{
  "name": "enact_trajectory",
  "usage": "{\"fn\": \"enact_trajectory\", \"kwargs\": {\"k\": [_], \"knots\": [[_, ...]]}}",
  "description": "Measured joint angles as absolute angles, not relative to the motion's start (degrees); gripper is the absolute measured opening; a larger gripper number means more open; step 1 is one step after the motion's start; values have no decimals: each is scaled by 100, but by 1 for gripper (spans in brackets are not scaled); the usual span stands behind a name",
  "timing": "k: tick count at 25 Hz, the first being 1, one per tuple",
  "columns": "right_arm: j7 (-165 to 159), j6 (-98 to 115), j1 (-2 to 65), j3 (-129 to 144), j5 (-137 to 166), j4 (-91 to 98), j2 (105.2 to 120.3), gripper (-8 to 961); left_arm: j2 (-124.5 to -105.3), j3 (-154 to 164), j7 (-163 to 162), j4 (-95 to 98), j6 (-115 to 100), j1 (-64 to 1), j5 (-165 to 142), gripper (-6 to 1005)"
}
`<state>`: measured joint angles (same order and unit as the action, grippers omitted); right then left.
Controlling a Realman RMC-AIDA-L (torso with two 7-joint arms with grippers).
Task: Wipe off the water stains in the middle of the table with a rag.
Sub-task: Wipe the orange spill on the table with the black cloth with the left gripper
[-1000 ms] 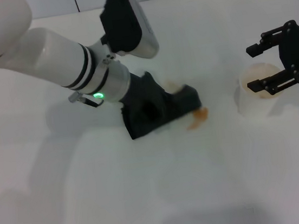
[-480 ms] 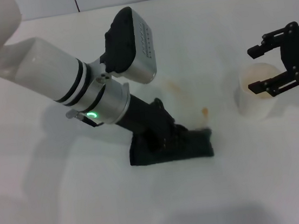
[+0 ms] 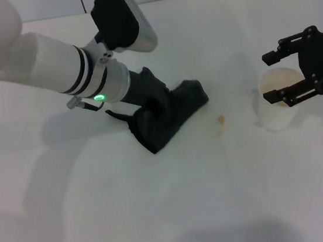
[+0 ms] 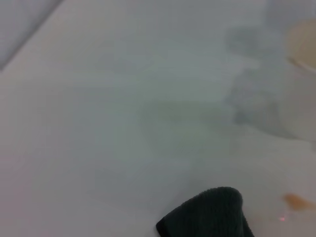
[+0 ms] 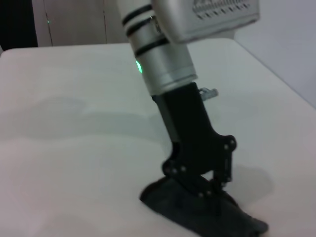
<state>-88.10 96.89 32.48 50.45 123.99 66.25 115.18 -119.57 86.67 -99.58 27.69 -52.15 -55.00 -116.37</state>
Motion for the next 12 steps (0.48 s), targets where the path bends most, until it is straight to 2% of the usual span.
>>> {"fn": "enact_trajectory", "kwargs": {"k": [7,12], "knots": [[-8804,9695,3243,5045,12357,6627,11522,777,-11939,8629,-10356,2354,-4590,-5642,-11637,109],[-8780,9695,3247,5045,12347,6627,11523,777,-11948,8669,-10144,2389,-4883,-5648,-11618,111]]}}
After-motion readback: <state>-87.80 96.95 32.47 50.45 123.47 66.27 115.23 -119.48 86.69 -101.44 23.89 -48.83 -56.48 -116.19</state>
